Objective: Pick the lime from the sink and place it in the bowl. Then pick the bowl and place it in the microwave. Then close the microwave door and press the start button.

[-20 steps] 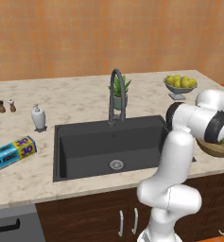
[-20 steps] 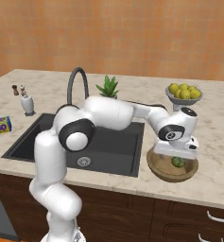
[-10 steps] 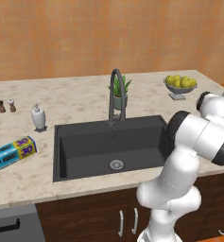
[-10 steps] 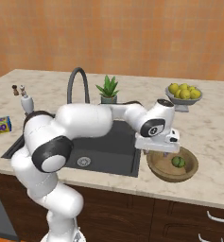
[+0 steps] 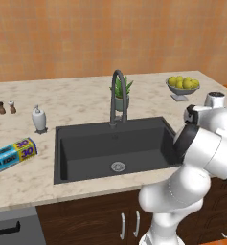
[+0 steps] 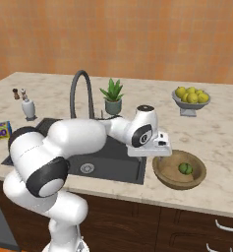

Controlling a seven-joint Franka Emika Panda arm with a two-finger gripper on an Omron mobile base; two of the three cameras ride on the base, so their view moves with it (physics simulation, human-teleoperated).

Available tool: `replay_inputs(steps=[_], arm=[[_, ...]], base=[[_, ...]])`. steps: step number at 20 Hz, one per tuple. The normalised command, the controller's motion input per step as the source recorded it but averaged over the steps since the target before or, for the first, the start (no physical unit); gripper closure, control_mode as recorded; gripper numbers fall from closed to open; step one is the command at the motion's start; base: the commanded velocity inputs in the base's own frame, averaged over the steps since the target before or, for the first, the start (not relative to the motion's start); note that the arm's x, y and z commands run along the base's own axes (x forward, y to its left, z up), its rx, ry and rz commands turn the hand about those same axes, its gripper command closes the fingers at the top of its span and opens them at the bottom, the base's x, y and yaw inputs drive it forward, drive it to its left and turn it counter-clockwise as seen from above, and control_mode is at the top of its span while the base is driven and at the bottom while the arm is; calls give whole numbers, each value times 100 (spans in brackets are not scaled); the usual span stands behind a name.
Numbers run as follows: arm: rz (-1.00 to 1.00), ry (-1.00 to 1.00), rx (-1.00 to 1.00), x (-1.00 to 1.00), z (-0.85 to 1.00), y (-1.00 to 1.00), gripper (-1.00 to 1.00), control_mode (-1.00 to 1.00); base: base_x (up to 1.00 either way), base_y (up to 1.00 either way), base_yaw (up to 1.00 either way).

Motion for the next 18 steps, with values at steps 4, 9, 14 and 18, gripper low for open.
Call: replay_inputs(steps=[4,9,14,18], arm=[[0,1,0,42,-1,0,-100,-100],[0,5,0,37,-5,-6,-100,-100],[0,5,0,17,-13,-33,-100,-100],[0,2,0,14,-13,-32,-100,-100]], base=[[0,0,0],[0,0,0],[0,0,0],[0,0,0]])
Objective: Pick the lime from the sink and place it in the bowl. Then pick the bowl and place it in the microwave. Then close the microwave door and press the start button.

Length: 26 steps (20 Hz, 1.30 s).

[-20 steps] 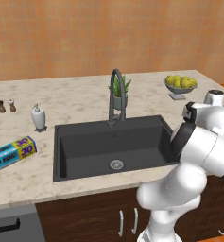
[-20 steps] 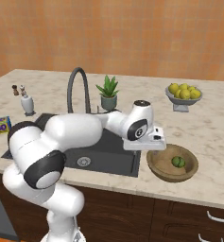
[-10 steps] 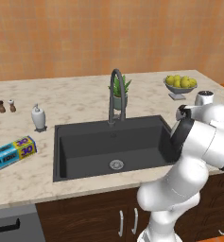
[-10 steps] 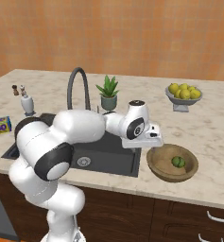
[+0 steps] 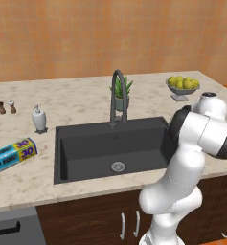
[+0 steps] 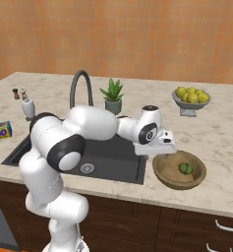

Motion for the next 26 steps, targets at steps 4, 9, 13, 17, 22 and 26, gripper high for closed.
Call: replay_inputs(steps=[4,9,13,17,22,26], arm=[[0,7,0,14,-30,-11,-100,-100],[0,8,0,2,-35,-1,-100,-100],[0,5,0,3,-33,-6,-100,-100],[0,3,0,3,-29,-10,100,-100],[0,0,0,0,-13,-9,100,-100],[0,0,0,-2,-2,-9,100,-100]], base=[[0,0,0],[0,0,0],[0,0,0],[0,0,0],[0,0,0],[0,0,0]])
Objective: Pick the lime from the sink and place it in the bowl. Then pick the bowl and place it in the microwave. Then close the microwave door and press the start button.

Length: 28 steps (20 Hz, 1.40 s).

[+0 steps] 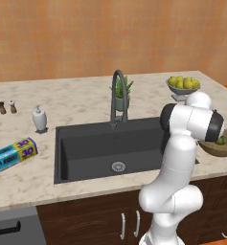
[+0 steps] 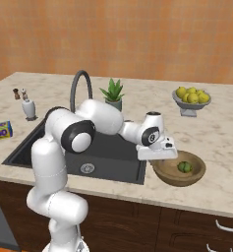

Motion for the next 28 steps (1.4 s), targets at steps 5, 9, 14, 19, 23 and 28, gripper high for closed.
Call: replay_inputs(steps=[5,9,14,19,23,28], arm=[[0,0,0,-2,0,0,100,-100],[2,-10,0,-22,7,0,100,-100],[16,-14,0,-21,37,0,100,-100],[26,-14,-4,-10,58,2,100,-100],[35,0,0,-17,77,14,100,-100],[44,3,-6,-25,76,43,100,-100]], base=[[0,0,0],[0,0,0],[0,0,0],[0,0,0],[0,0,0],[0,0,0]])
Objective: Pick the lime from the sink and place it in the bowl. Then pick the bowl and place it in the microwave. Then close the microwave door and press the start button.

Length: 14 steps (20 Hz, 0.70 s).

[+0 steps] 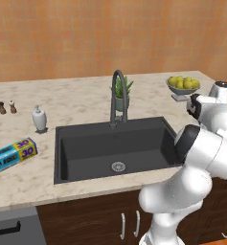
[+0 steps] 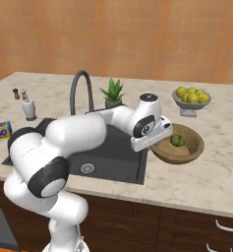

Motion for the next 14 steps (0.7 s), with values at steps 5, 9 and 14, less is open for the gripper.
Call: replay_inputs(steps=[5,9,14], arm=[[53,4,0,-5,60,66,100,-100],[55,1,0,-5,52,73,100,-100],[48,-8,-1,-15,67,78,100,-100]], base=[[0,0,0],[0,0,0],[0,0,0]])
